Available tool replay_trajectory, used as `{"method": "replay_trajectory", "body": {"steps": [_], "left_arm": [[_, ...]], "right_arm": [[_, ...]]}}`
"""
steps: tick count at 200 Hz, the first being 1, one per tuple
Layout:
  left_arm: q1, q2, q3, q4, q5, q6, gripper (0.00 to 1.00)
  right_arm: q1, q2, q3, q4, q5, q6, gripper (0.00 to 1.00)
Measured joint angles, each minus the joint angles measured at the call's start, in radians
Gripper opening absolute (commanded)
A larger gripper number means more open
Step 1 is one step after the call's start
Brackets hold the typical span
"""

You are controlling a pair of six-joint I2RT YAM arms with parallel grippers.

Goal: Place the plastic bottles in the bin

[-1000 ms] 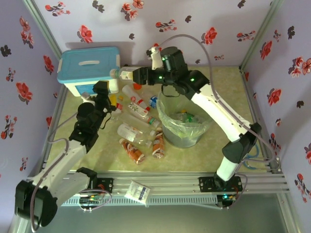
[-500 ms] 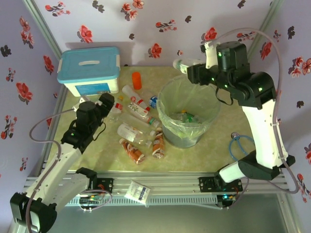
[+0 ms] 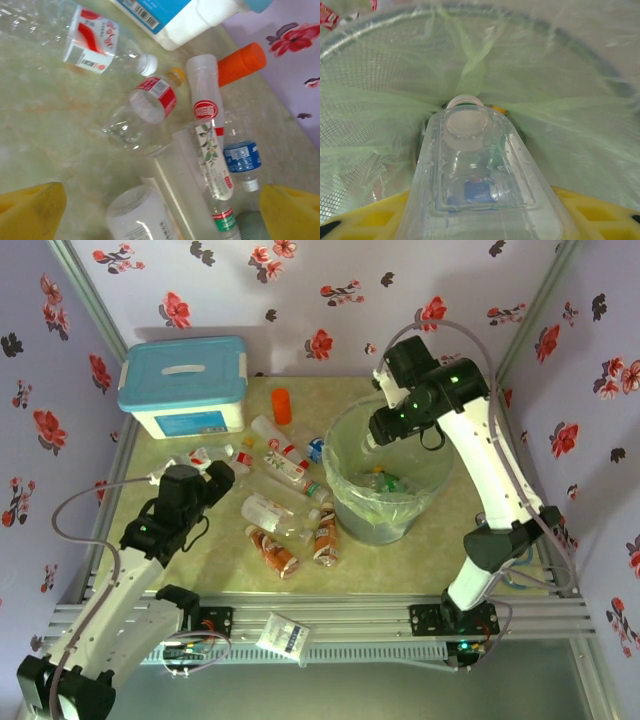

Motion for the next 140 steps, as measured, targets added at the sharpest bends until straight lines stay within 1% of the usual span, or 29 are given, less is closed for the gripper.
{"method": "replay_trajectory", "body": {"steps": [69,111,140], "left_arm": [[0.0,-0.029,-0.013,-0.054,-0.021,0.014,0.99],[0.0,-0.055,-0.014,-0.082,-0.038,0.017,0.98],[0.0,-0.079,-0.018,-0.097,-0.049,0.017,0.98]], "right_arm": [[-0.025,0.121,-0.078,0.012,-0.207,-0.036,0.33],[-0.032,0.164,-0.171,0.035,-0.27,-0.047,0.33],[-0.034,0.158,-0.269,0.073,-0.309,-0.045,0.38]]}}
